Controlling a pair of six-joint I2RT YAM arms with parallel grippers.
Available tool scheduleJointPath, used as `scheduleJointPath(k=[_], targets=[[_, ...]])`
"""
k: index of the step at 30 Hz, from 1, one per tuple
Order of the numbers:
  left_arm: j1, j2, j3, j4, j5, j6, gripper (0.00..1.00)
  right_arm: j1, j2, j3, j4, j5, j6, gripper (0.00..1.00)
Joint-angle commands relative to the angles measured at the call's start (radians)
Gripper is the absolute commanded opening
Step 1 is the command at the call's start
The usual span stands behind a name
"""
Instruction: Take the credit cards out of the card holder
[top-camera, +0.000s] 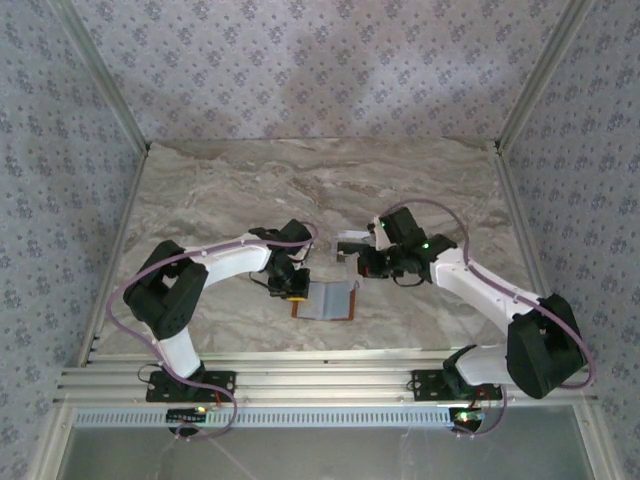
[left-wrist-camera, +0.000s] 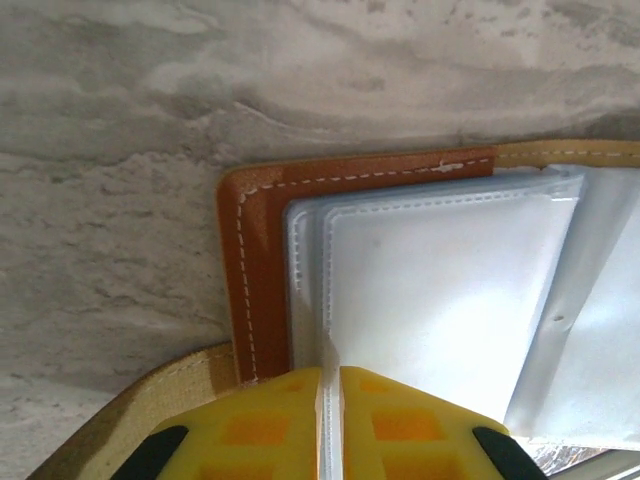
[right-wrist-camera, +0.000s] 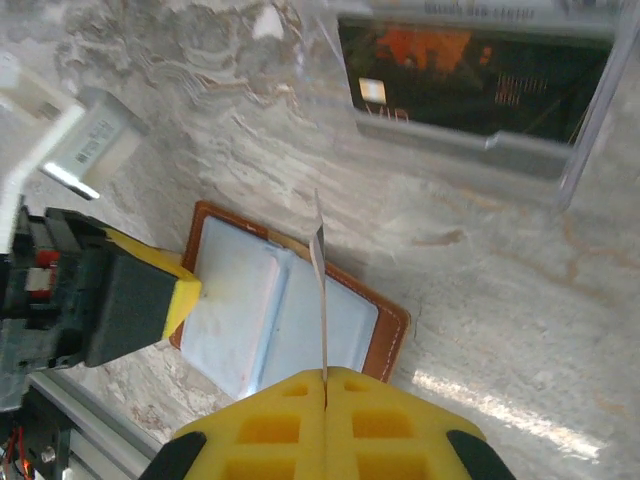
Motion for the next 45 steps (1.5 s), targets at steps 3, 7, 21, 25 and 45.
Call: scheduleJointPath(k=[3, 7, 21, 25, 45], targets=[[-0.003, -0.056, 0.038, -0.038, -0.023, -0.008, 0.15, -0.027, 0.077, 0.201, -0.247, -0.018, -0.442, 0.0], [-0.003, -0.07, 0.035, -0.036, -0.033, -0.014, 0.15, -0.045, 0.167, 0.361, -0.371, 0.049, -0.693, 0.0], [-0.002, -0.123, 0.003, -0.034, -0.053, -0.013, 0.15, -0.064, 0.489, 0.779, -0.67, 0.111, -1.394, 0.0], [0.003, -0.126, -0.005, -0.034, -0.055, -0.009, 0.15, -0.071, 0.59, 0.913, -0.759, 0.137, -1.453, 0.0], [0.015, -0.126, -0.018, -0.032, -0.055, -0.012, 0.15, -0.066, 0.814, 1.101, -0.802, 0.209, -1.546, 0.0]])
